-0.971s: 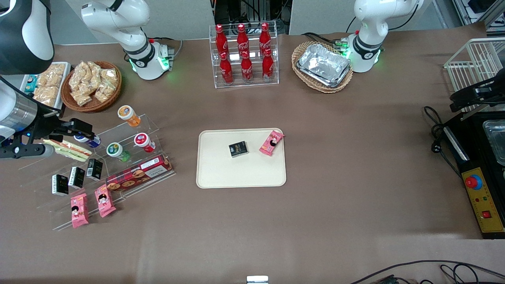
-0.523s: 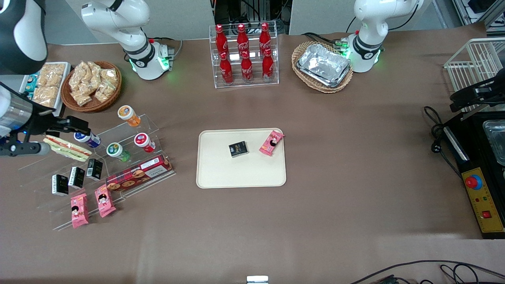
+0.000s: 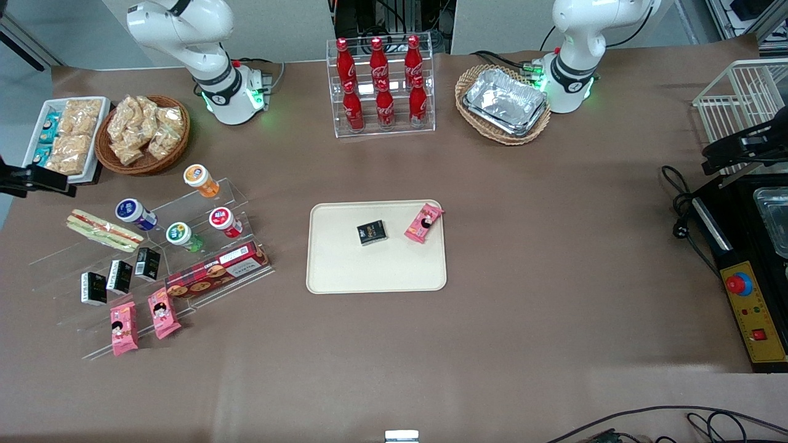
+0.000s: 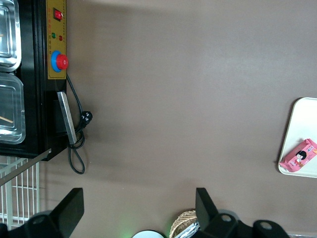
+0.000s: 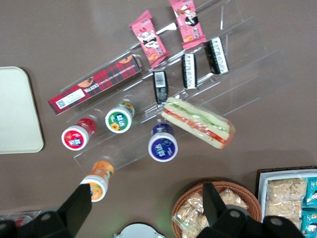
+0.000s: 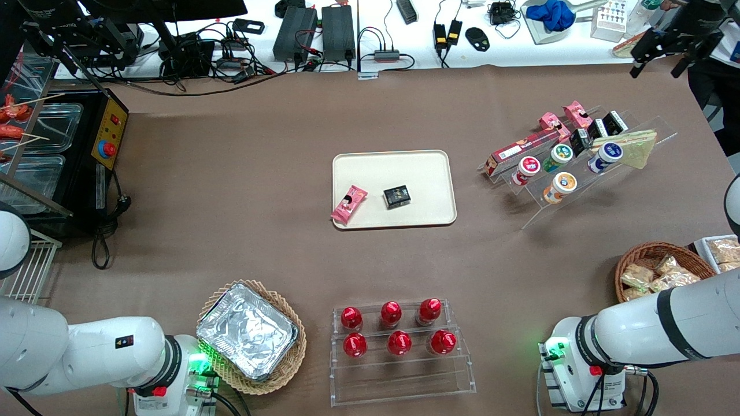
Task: Place sandwich on tray
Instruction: 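Lower the open right gripper toward the wrapped sandwich on the rack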
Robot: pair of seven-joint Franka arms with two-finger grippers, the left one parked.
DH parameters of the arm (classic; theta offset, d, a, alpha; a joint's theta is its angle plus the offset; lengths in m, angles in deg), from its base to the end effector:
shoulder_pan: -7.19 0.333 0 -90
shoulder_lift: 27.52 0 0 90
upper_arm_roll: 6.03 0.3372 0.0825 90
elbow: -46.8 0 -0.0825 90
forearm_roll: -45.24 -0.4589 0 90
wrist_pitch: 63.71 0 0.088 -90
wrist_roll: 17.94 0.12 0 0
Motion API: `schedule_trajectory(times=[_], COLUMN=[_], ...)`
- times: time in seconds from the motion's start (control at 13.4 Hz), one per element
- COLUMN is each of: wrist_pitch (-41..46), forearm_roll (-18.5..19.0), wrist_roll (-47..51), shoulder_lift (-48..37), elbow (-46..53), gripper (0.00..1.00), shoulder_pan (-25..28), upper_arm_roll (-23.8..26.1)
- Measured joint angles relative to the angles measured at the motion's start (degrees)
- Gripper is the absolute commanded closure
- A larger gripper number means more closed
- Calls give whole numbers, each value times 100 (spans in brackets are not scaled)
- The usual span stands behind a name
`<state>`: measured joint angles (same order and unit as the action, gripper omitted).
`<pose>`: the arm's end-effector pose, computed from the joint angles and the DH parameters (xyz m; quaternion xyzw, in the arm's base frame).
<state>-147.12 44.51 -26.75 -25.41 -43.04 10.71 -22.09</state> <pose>0.6112 -0.1313 0.6029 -0.9967 0.0325 0.0722 0.0149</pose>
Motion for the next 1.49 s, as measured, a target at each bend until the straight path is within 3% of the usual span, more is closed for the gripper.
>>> schedule_trajectory(times=[0.45, 1.12, 1.49], wrist_pitch=[13, 4, -2], forearm_roll=[83, 85, 85], wrist_roll=[-26, 16, 601], shoulder_lift=[-117, -133, -134], elbow=[-90, -169, -175], gripper=[0, 0, 0], shoulder_pan=[-6, -5, -6], upper_arm_roll=[-345, -353, -356])
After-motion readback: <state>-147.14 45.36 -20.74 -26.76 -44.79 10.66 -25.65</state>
